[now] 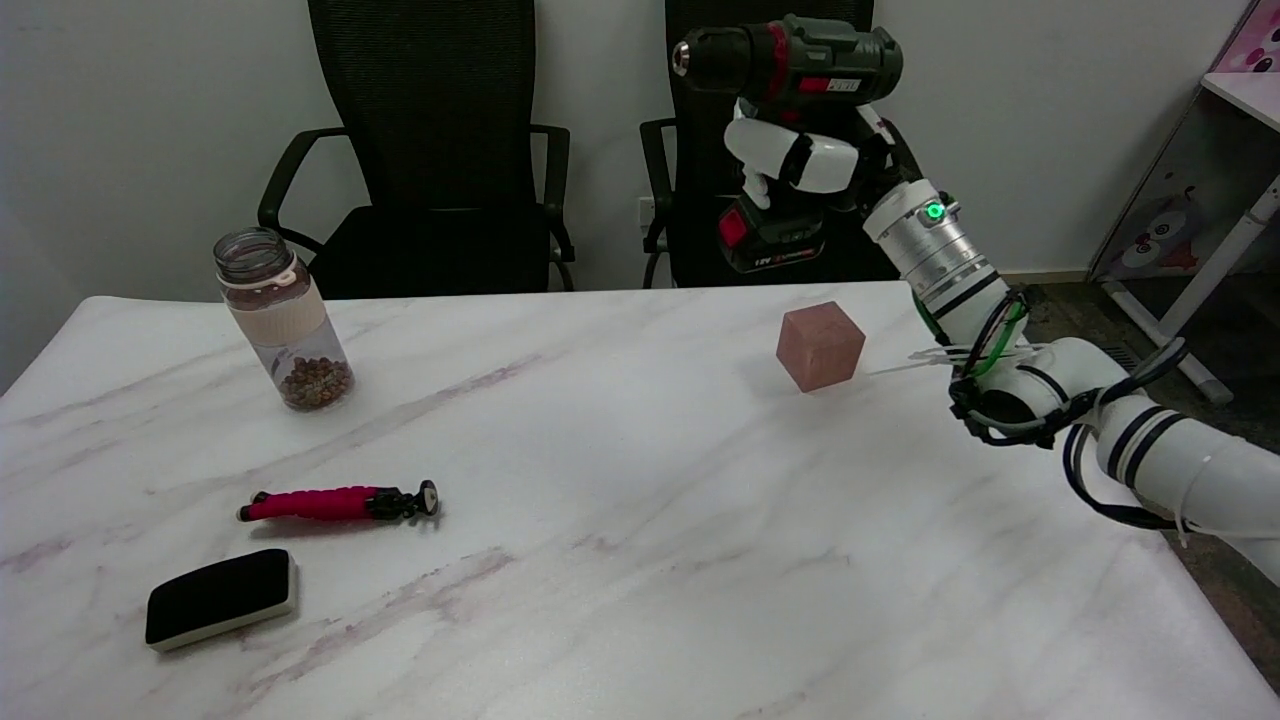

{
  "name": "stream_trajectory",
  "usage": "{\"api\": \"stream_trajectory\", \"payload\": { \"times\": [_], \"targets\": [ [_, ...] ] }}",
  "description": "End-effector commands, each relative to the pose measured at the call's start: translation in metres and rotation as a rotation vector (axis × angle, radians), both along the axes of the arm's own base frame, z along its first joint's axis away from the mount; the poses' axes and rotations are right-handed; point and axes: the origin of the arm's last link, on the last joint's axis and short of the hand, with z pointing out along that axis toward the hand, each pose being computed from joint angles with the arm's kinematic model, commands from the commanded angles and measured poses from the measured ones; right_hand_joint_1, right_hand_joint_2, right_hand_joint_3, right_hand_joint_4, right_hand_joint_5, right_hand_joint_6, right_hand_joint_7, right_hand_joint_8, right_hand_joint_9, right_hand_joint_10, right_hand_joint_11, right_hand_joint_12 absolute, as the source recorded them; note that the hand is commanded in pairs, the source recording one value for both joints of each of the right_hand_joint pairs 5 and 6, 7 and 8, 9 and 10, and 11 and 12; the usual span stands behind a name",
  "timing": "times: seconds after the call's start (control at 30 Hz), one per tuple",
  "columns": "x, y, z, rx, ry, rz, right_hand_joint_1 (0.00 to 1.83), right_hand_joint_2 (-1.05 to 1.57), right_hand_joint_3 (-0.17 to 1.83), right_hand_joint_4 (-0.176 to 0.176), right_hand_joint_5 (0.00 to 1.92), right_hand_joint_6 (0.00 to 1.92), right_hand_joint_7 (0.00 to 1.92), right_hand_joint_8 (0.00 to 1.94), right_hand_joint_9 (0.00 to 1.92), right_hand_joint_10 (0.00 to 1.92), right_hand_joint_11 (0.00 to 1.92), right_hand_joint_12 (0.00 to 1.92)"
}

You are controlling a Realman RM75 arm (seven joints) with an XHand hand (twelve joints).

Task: Pick up the power screwdriver.

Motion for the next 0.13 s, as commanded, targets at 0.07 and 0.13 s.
{"api": "stream_trajectory", "payload": {
  "times": [0.07, 0.13],
  "targets": [
    [-0.0147, -0.0015, -0.0147, -0.015, -0.013, -0.072, 0.85, 1.12, 0.9, 0.176, 1.92, 1.92, 1.92, 1.92, 1.92, 1.92, 1.92, 1.92],
    [-0.0159, -0.0011, -0.0156, -0.014, -0.008, -0.074, 0.85, 1.12, 0.91, 0.176, 1.92, 1.92, 1.92, 1.92, 1.92, 1.92, 1.92, 1.92]
  ]
}}
